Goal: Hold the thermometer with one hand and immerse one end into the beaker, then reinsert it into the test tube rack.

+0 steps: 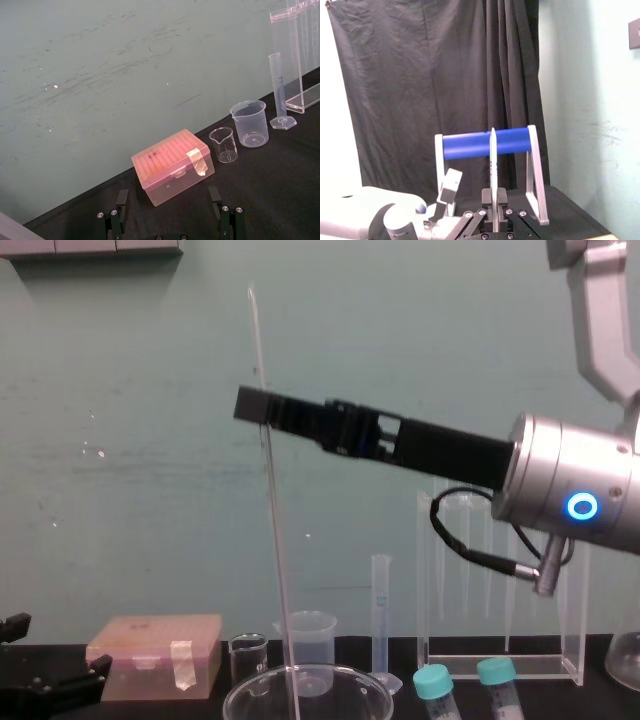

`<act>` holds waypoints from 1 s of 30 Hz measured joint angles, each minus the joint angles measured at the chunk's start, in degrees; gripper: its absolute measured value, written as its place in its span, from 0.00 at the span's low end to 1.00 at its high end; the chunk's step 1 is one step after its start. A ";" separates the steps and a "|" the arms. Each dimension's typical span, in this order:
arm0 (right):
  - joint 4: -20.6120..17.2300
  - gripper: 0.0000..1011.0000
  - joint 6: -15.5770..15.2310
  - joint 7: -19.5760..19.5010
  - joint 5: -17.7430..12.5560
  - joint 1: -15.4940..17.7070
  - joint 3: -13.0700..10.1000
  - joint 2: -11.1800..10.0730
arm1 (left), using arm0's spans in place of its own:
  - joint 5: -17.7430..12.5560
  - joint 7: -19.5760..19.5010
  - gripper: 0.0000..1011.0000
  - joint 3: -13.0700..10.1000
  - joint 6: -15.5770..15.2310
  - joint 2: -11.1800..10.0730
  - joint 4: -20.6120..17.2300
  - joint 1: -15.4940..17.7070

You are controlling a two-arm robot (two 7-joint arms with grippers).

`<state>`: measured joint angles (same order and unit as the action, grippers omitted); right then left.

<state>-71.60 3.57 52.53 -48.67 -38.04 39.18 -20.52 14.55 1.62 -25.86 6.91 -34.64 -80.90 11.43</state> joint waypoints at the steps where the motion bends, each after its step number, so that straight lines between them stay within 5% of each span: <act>1: 0.19 0.06 0.00 0.09 0.10 0.07 0.04 0.01 | 0.00 0.00 1.00 0.00 0.00 0.00 0.00 0.00; 30: 1.29 0.06 -0.09 1.17 1.78 2.08 -0.21 -0.16 | 0.00 0.00 1.00 0.00 0.00 0.00 0.00 0.00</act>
<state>-70.31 3.48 53.70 -46.89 -35.96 38.97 -20.68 14.55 1.62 -25.86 6.91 -34.65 -80.90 11.43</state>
